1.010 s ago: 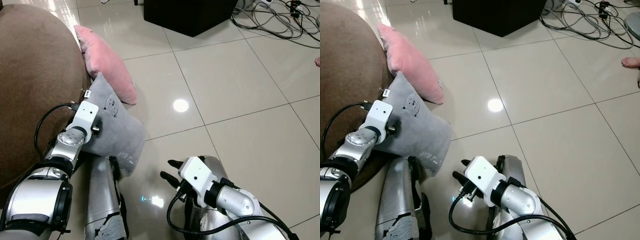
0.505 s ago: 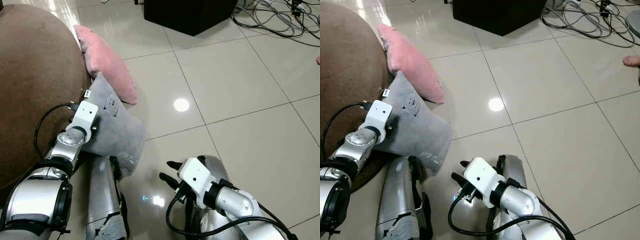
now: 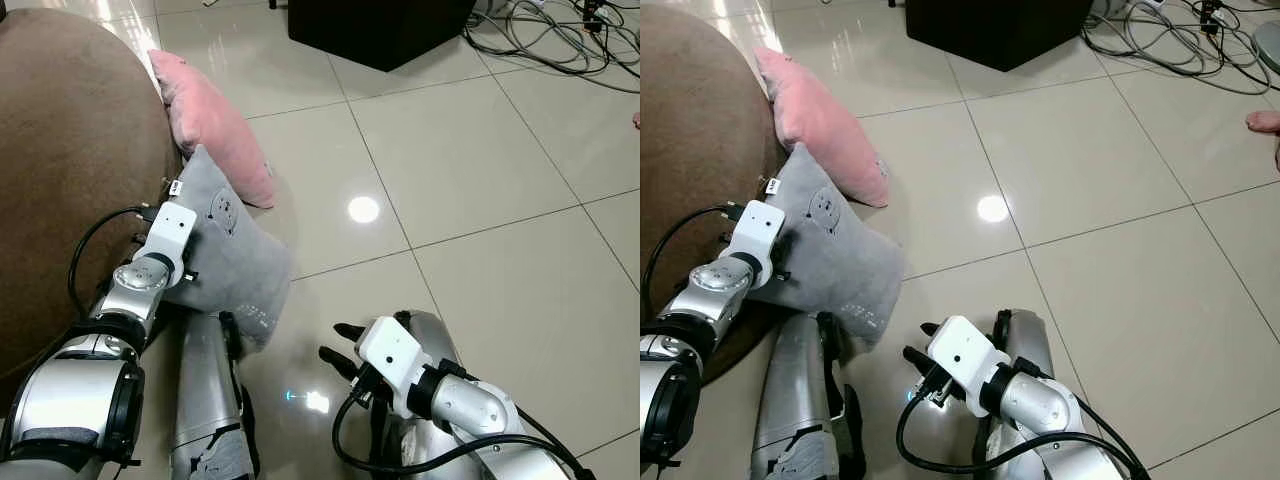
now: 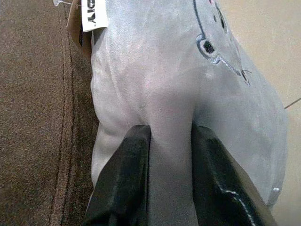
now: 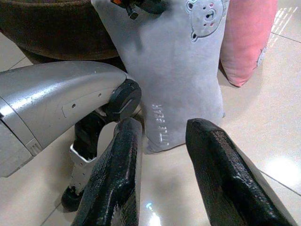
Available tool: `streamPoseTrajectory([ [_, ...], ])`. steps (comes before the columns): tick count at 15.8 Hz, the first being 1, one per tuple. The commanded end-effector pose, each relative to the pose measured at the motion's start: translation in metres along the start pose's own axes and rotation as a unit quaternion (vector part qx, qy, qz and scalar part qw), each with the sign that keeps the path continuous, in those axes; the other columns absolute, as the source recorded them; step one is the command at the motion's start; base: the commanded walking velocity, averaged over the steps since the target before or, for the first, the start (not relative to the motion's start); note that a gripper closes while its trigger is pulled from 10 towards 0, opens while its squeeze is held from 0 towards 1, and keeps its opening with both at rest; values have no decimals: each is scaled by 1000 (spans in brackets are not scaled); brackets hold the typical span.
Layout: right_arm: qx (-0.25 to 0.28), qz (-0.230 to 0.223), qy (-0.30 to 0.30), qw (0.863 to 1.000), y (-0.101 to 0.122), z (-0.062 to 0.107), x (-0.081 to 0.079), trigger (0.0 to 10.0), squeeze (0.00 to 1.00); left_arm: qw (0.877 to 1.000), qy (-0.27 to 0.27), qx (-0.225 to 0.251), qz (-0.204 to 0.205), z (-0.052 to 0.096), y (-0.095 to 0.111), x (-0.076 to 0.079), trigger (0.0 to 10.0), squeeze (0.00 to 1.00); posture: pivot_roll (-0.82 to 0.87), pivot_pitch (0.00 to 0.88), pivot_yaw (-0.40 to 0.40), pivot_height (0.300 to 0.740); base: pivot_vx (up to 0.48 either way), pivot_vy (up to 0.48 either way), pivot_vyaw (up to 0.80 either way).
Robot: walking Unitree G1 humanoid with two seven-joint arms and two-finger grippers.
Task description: Move the pillow to the sofa from floor
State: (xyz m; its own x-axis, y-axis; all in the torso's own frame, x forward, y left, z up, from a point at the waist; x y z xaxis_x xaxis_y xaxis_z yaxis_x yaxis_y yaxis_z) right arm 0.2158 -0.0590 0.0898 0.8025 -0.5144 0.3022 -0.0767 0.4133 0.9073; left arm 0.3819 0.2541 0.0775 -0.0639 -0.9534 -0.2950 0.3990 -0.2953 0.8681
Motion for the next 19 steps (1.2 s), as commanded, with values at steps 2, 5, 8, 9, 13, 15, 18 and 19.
streamPoseTrajectory([
  [2,-3,0,5,1000,-2,2,-5,10000,0,1000,-7,-16,7,2,-13,3,0,0,-152,311,-19,501,0,0,0],
  [5,-3,1,5,1000,-3,2,-5,10000,0,1000,-10,-17,8,2,-14,4,0,0,-149,299,-17,501,0,0,0],
  [8,-4,2,5,1000,-3,0,-4,10000,0,1000,-11,-15,13,2,-13,5,0,0,-146,285,-14,501,0,0,0],
  [9,-4,3,4,1000,-4,0,-3,10000,0,1000,-14,-13,19,2,-13,6,0,0,-146,274,-11,501,0,0,0],
  [13,-4,5,-11,1000,-6,0,3,10000,0,997,-30,8,74,0,-7,14,0,0,-139,229,9,501,0,0,0],
  [15,-3,3,-26,1000,-7,0,7,10000,0,992,-50,31,110,0,1,20,0,0,-129,210,20,501,0,0,0],
  [18,-2,-4,-51,999,-11,-1,15,10000,0,984,-80,74,143,-1,17,28,0,0,-109,173,33,501,0,0,0],
  [19,0,-6,-63,998,-12,-2,17,10000,0,978,-85,96,164,0,26,29,0,0,-103,147,40,501,0,0,0],
])
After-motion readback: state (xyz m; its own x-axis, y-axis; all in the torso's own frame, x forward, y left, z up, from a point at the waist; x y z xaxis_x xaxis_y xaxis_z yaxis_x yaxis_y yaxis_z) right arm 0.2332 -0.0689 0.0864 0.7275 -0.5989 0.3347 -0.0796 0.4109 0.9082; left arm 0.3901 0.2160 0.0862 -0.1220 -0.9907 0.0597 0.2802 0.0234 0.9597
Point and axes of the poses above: a point about 5 cm out from each wrist's last joint towards the gripper, its own z axis pointing back from the gripper into the wrist, its own y axis along the axis of the wrist's last joint, x = y × z, the point moved 3 cm from there along -z, pointing out of the wrist towards the gripper, and after that the axes turned 7 degrees about z, right-handed, at the moved point
